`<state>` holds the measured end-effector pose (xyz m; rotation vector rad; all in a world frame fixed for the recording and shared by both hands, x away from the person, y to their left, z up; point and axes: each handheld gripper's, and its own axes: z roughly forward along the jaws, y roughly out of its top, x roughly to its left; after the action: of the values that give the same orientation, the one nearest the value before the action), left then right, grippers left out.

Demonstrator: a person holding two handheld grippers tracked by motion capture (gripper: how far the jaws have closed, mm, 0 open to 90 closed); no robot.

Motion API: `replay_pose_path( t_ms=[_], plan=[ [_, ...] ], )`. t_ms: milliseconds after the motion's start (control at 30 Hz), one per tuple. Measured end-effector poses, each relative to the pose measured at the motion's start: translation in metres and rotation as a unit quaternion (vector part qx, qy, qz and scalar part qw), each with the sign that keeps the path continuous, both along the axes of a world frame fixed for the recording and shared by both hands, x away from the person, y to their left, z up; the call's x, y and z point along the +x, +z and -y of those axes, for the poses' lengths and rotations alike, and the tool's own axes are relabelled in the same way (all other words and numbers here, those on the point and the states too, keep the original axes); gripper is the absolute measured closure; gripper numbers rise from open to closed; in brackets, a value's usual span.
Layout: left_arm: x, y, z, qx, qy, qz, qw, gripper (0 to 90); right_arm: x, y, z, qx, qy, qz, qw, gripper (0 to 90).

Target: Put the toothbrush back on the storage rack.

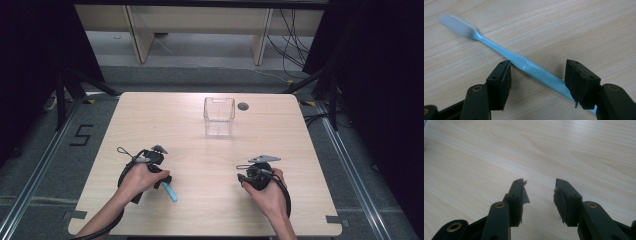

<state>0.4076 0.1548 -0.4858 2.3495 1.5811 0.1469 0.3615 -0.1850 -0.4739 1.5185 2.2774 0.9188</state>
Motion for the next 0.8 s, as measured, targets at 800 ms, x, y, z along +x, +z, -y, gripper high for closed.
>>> replay_pose_path(
  t_ms=[800],
  plan=[
    [-0.0086,0.0040,-0.0016,0.043,-0.080,-0.018,0.9957,70.2,0.0007,-0.0012,-0.0008,0.010,0.007,-0.001,0.9999,59.7]
  ],
)
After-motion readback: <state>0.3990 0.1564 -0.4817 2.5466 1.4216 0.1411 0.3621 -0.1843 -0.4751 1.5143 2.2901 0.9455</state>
